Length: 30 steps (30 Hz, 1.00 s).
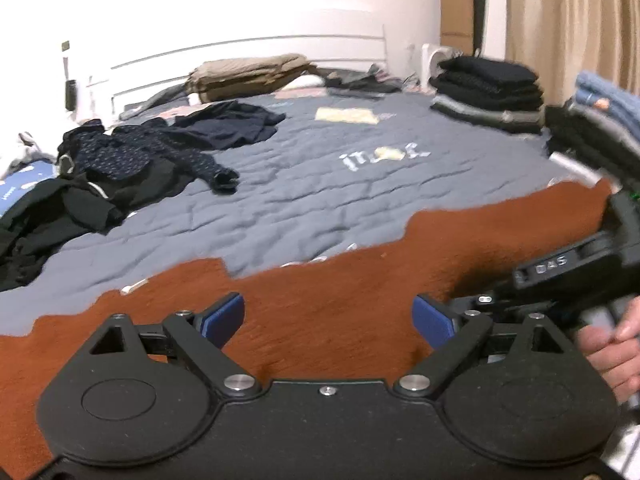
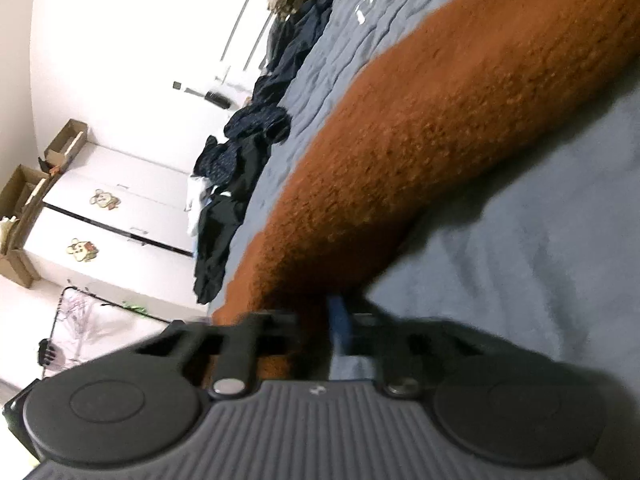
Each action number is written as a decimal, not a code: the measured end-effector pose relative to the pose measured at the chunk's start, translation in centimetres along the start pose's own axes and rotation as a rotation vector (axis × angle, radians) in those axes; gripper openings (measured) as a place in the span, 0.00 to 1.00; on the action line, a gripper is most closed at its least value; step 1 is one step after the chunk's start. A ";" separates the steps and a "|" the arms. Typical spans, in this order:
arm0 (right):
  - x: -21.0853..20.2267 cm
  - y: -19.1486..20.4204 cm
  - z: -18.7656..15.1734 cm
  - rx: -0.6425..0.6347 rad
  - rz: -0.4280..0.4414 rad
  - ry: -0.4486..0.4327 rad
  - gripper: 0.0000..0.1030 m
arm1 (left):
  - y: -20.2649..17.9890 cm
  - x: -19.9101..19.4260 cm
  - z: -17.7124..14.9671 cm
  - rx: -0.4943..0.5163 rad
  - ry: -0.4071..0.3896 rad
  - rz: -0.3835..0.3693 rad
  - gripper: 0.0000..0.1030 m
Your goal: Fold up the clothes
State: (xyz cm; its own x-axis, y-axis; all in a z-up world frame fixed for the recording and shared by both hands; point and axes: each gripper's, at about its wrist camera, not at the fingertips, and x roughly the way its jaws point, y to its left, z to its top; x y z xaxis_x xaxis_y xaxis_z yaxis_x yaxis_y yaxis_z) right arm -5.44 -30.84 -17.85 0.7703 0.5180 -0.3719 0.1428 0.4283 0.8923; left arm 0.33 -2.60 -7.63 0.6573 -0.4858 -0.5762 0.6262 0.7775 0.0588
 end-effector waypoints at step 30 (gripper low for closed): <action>-15.9 2.4 13.1 -0.661 -0.778 -0.312 0.52 | -4.5 1.1 1.9 0.039 -0.025 -0.124 0.88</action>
State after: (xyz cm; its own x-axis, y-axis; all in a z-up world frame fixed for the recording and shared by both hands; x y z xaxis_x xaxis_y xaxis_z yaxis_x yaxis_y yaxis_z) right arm -9.21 -47.71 -6.40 0.7511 -0.2433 -0.6137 0.3706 0.9247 0.0870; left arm -0.99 -7.38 -6.94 0.5835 -0.5879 -0.5603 0.7193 0.6944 0.0205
